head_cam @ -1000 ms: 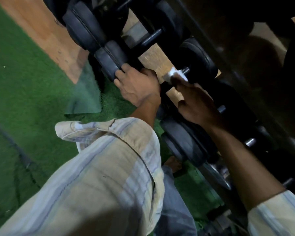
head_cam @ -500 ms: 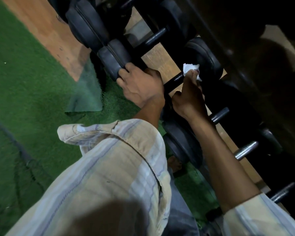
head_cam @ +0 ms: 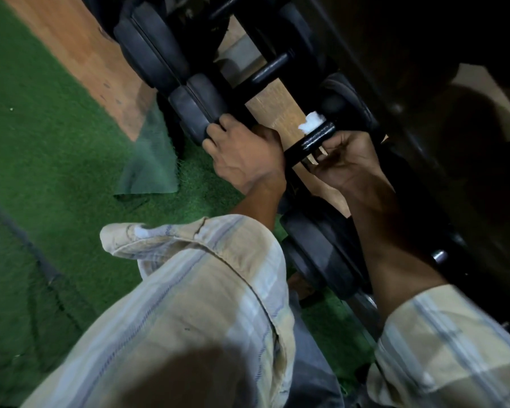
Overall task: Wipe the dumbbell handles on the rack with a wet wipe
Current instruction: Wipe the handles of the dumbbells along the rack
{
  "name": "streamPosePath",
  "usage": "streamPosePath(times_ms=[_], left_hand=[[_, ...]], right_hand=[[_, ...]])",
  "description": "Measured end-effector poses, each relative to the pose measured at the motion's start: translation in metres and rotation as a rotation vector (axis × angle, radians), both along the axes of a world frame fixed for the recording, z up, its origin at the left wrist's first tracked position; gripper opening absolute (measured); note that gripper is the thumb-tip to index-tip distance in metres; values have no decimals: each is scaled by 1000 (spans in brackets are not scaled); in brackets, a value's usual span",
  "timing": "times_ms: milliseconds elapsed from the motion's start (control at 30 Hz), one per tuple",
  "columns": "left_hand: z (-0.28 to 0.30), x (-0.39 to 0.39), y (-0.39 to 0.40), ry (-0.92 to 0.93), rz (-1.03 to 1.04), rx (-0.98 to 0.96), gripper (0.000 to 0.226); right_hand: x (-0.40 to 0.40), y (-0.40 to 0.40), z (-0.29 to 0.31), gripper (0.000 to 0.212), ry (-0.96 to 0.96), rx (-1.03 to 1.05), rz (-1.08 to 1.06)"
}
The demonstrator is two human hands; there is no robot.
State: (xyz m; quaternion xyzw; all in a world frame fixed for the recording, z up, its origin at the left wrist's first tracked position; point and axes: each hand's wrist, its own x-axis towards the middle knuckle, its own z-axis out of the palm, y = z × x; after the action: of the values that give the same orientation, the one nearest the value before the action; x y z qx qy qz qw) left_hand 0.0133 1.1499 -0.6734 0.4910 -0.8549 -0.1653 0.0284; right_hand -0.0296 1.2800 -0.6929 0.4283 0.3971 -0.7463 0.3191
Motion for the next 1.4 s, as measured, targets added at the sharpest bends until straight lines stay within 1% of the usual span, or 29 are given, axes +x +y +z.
streamPosePath(times_ms=[100,233,267,333,400,500,533,567,600,633,667,733,833,867,900,967,1000,1067,1133,1167,1233,1300,1333,1367,1400], left_hand=[[2,-1,0,-28,-12,4,36],[4,-1,1,-46,-28,0,38],[4,-1,1,-47,-28,0,38],[4,-1,1,-43,-27,4,39],[4,-1,1,-40,-30,7,39],[4,-1,1,-38,-28,9,37],[3,-1,1,-41,-28,6,36],[3,-1,1,-44,-30,2,36],[3,-1,1,-46,-32,1,36],[3,-1,1,-45,-34,2,36],[3,-1,1,-42,-35,3,36],[4,-1,1,-37,-33,2,36],[4,-1,1,-33,-30,10,35],[4,-1,0,-31,-27,15,34],[3,-1,0,-27,-24,19,34],[2,-1,-1,-15,-18,30,34],[1,-1,-1,-4,-12,36,33],[0,-1,-3,16,1,39,33],[-1,0,-3,28,7,36,32],[-1,0,-2,32,5,35,32],[-1,0,-2,31,1,37,32],[0,0,-2,29,4,40,32],[0,0,-2,27,6,38,32],[1,0,-2,27,6,37,32],[1,0,-1,30,6,37,32]], right_hand=[[0,-4,2,27,-6,7,164],[0,-6,-1,37,-25,117,332],[0,-5,0,39,-37,164,385],[2,-4,-3,41,-48,191,510],[10,-4,-2,35,-42,197,641],[19,-4,-3,14,-3,310,834],[21,-4,-2,9,14,320,854],[22,-3,-3,12,15,329,853],[22,-2,-1,9,12,339,839],[22,-1,-1,3,16,359,824],[24,0,-2,7,35,385,815],[30,-1,-1,14,148,432,800],[41,-7,3,22,357,545,827],[44,-9,4,27,418,581,855],[47,-11,8,32,484,629,923],[53,-11,20,27,614,779,1075],[57,-11,24,27,654,817,1122],[62,-11,32,35,728,784,1185],[62,-12,30,30,819,749,1281],[59,-13,28,26,825,747,1349],[50,-15,23,25,780,773,1450],[39,-17,22,22,782,902,1594],[34,-20,21,24,807,973,1674],[30,-22,23,27,838,1014,1715],[28,-24,24,30,810,1032,1726]])
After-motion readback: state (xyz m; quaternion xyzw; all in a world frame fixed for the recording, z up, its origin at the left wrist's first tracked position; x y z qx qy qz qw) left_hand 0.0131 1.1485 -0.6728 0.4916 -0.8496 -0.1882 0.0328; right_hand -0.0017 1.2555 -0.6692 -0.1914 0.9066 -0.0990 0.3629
